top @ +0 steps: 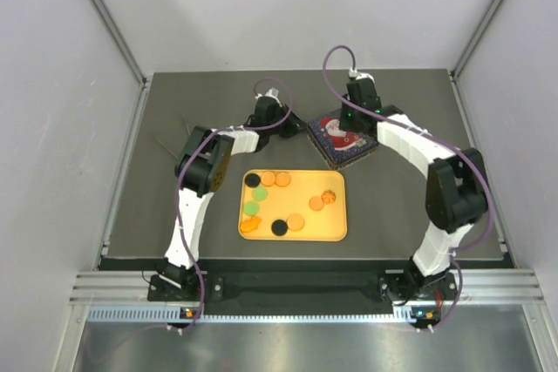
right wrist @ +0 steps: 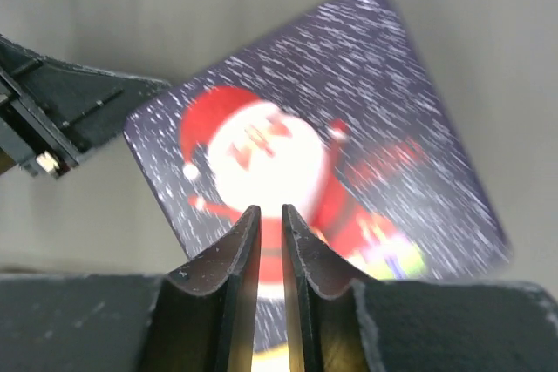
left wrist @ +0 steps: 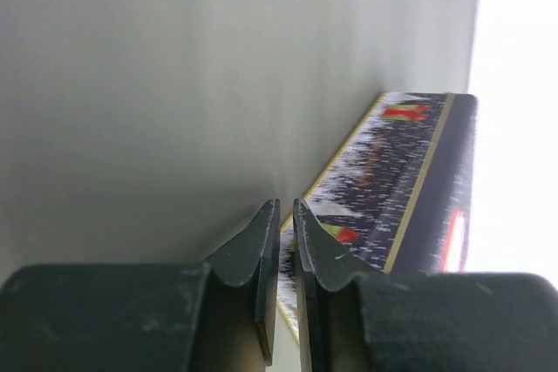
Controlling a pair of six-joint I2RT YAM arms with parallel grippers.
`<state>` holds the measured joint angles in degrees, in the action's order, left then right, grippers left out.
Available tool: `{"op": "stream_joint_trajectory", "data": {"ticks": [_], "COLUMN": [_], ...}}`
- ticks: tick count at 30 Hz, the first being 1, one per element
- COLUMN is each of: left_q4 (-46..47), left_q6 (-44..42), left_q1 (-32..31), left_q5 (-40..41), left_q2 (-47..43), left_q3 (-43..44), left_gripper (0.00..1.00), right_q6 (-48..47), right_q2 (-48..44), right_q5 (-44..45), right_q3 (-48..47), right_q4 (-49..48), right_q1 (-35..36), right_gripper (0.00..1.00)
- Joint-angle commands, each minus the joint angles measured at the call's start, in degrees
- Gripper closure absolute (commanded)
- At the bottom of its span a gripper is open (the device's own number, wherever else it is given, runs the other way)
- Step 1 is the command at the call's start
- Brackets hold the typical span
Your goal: Pack the cookies
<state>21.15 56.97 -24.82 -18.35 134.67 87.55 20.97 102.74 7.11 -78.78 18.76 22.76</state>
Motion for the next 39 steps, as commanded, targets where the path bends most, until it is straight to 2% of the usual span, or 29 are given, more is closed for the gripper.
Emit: {"op": "stream_joint_trajectory", "data": {"ticks": [1,4,7,11,17,21,28,36,39], "left_q4": [6.6,8.0,9.4,10.4,10.4,10.1,12.4,14.4,14.3], "left_q6": [0.9,1.5,2.7,3.0,2.0,1.2,0.9,1.2,1.1], "left_q1": [0.0,0.0,-0.1,-0.5,-1.1,-1.6,-3.7,-4.0,-3.9], "left_q5": [-2.7,-3.3,-4.8,-5.8,-6.5,-7.1,-6.4,-5.9,-5.6], "left_q2": [0.3,1.1,2.3,3.1,2.5,1.5,-3.6,-8.0,-9.3], "left_q3": [2.1,2.4,2.8,3.6,2.8,1.2,-7.5,-14.2,-15.4], "left_gripper": [0.83,0.82,0.81,0.81,0.81,0.82,0.84,0.86,0.86], "right_q6": [3.0,6.5,9.0,11.1,13.0,11.5,9.2,7.9,7.7], "right_q2": [-9.9,-15.4,-18.4,-17.8,-12.0,-7.2,-1.0,-4.8,-10.6], "right_q5": [7.5,9.1,9.5,8.2,6.0,4.1,0.3,1.2,1.5], "right_q3": [4.6,15.3,19.9,24.9,25.1,21.6,16.2,18.5,20.3], "right_q4": [-2.2,-3.5,-4.2,-6.0,-9.1,-10.0,-10.0,-7.9,-5.9], "right_q1": [0.4,-0.2,-1.2,-1.6,-3.6,-4.7,-7.6,-9.0,-10.9], "right_gripper": [0.84,0.83,0.83,0.83,0.84,0.84,0.83,0.83,0.83]}}
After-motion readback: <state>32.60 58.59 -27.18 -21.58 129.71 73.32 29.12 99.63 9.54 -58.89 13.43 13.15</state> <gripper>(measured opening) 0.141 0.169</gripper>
